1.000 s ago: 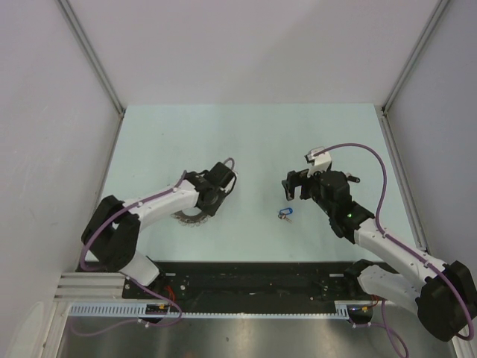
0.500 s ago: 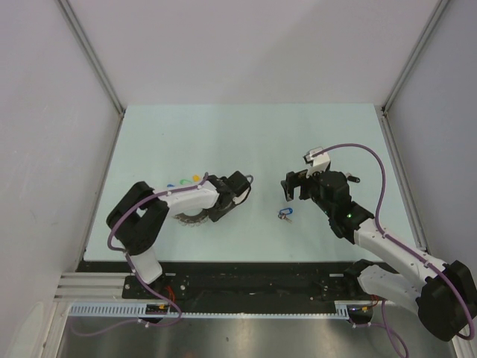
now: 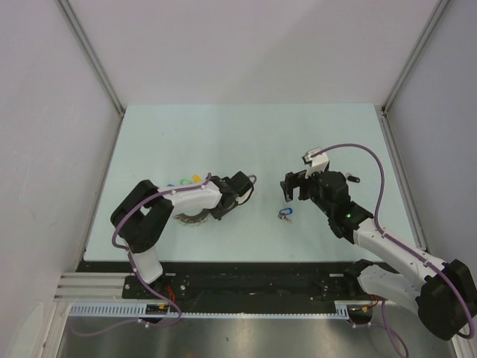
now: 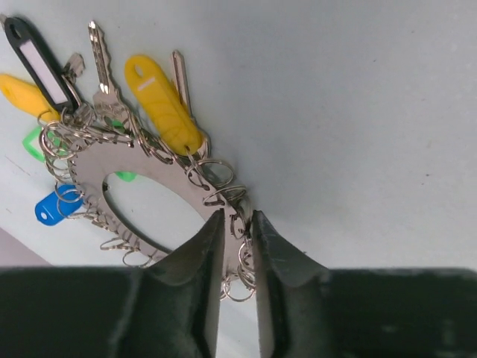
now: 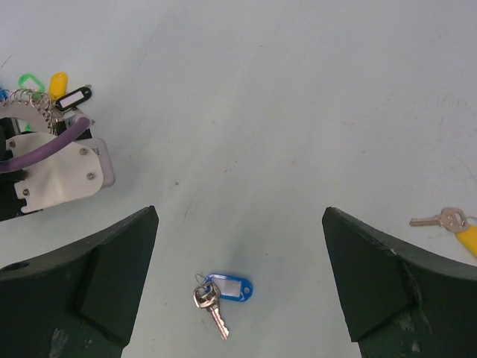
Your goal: Put the keys on the keyring
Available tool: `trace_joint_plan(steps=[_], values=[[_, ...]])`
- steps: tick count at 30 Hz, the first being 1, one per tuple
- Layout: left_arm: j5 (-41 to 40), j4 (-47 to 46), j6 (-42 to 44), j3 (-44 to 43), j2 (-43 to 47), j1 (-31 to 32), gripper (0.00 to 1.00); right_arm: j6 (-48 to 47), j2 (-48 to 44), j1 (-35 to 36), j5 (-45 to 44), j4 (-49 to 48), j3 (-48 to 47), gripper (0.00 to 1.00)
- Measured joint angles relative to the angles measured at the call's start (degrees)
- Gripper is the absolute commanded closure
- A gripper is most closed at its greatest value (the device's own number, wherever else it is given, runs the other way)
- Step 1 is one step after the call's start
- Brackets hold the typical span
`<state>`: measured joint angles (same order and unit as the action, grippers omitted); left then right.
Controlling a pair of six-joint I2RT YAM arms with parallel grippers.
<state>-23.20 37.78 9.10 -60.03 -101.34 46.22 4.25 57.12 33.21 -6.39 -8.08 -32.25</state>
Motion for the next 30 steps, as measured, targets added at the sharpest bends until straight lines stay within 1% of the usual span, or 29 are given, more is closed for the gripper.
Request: trace_joint_plan(steps=[1, 2, 4, 8, 11, 18, 21, 22, 24, 25, 28, 30], values=[[0.13, -0.15, -0.13, -0.20, -0.15, 0.02, 0.90, 0.00, 0.00, 0.00, 0.04, 0.00, 0.00, 0.02], [0.42, -0.37, -0.37, -0.28, -0.26, 0.04, 0.95, -0.02, 0.00, 0.00, 0.04, 0.00, 0.00, 0.02], [0.74, -0.63, -1.20, -0.33, -0.33, 0.07, 0.99, -0.02, 0.02, 0.04, 0.04, 0.00, 0.00, 0.02], [0.96, -0.79, -3.89, -0.44, -0.28, 0.07, 1.00, -0.02, 0.04, 0.04, 0.04, 0.00, 0.00, 0.02], [1.18, -0.24, -8.07, -1.05, -0.22, 0.04, 1.00, -0.02, 0.04, 0.04, 0.04, 0.00, 0.00, 0.02], [1.36, 2.99, -23.71, -7.56, -0.42, 0.11, 0.99, -0.02, 0.20, 0.04, 0.02, -0.07, 0.00, 0.02], [1.33, 2.93, -28.52, -9.86, -0.87, 0.13, 0.90, -0.02, 0.44, 0.04, 0.02, -0.11, 0.00, 0.02], [1.31, 2.89, -29.57, -10.27, -1.07, 0.13, 0.83, -0.02, 0.46, 0.04, 0.02, -0.11, 0.00, 0.02], [1.16, 2.73, -31.06, -10.75, -1.55, 0.15, 0.74, -0.04, 0.46, 0.04, 0.02, -0.20, 0.00, 0.02], [1.07, 2.71, -31.63, -10.75, -1.60, 0.15, 0.62, -0.04, 0.46, 0.04, 0.02, -0.20, 0.00, 0.02], [0.70, 2.16, -32.06, -10.56, -1.18, 0.15, 0.40, -0.04, 0.46, 0.04, 0.04, -0.22, 0.00, 0.02], [0.50, 1.44, -31.47, -9.62, 0.26, 0.15, 0.39, -0.04, 0.46, 0.04, 0.04, -0.22, 0.00, 0.02]])
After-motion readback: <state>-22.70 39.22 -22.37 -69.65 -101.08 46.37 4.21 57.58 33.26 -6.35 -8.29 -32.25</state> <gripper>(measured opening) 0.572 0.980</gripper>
